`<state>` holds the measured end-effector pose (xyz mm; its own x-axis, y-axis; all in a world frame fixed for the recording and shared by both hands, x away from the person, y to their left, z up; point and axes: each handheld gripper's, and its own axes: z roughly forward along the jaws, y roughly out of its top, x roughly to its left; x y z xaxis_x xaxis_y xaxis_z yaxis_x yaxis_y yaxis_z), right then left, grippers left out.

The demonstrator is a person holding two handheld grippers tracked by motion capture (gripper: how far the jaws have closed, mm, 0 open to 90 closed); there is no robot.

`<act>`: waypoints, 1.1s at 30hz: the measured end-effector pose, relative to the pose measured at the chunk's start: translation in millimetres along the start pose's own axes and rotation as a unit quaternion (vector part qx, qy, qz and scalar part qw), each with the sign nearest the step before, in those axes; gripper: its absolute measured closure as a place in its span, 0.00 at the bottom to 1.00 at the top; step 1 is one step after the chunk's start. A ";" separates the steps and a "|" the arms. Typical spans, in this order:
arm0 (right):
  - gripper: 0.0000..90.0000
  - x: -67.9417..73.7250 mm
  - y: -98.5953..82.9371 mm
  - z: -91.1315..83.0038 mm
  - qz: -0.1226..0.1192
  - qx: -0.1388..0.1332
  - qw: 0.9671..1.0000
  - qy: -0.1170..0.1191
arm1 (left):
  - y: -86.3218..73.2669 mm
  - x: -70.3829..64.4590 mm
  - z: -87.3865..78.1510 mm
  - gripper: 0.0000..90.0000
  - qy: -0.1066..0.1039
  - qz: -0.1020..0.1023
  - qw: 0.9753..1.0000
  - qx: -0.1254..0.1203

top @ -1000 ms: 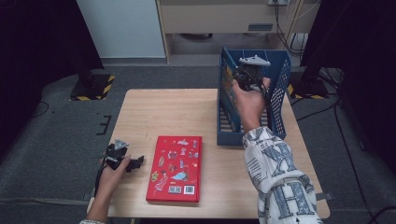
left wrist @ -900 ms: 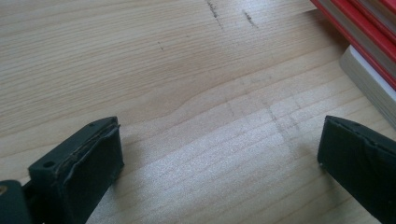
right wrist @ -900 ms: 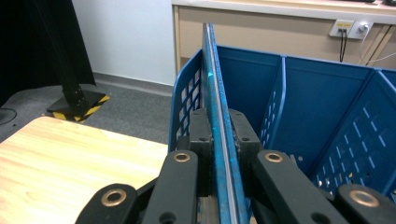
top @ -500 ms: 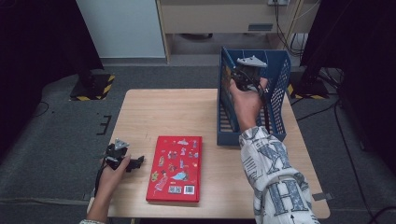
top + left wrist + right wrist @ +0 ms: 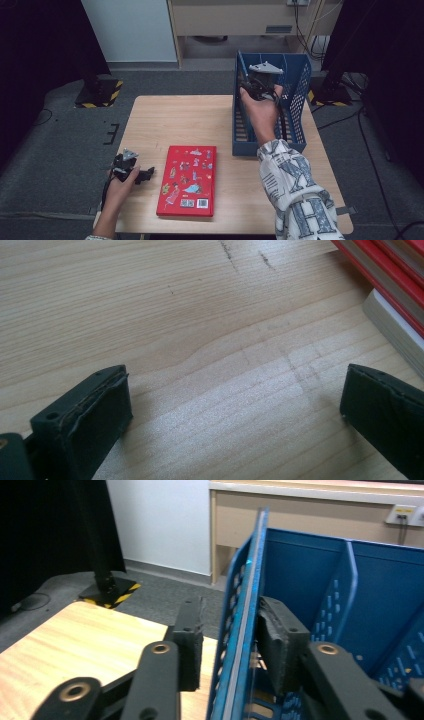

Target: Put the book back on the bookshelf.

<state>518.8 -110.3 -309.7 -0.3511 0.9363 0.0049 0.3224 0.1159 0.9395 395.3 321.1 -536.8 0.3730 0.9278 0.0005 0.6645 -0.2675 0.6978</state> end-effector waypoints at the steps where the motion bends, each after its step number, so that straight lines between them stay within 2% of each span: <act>1: 0.68 1.1 0.1 -1.0 -0.001 0.001 1.000 0.003 | 0.0 0.0 0.0 0.00 0.000 0.000 1.000 0.000; 6: 0.63 3.8 -2.6 -4.9 -0.002 0.004 1.000 0.020 | 0.1 0.0 0.0 0.00 0.000 0.000 1.000 0.000; 15: 0.57 5.5 -11.8 -10.2 -0.001 0.011 0.999 0.032 | 0.3 -0.2 0.3 0.00 0.000 0.001 1.000 0.000; 33: 0.61 14.6 -21.2 -13.9 -0.013 0.017 0.999 0.043 | 0.4 -0.3 0.5 0.00 -0.001 0.002 1.000 0.000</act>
<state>494.6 -103.7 -324.8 -0.4339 0.9009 0.0114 0.3412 0.1526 0.9275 395.8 320.6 -536.8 0.3761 0.9266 0.0016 0.6628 -0.2702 0.6984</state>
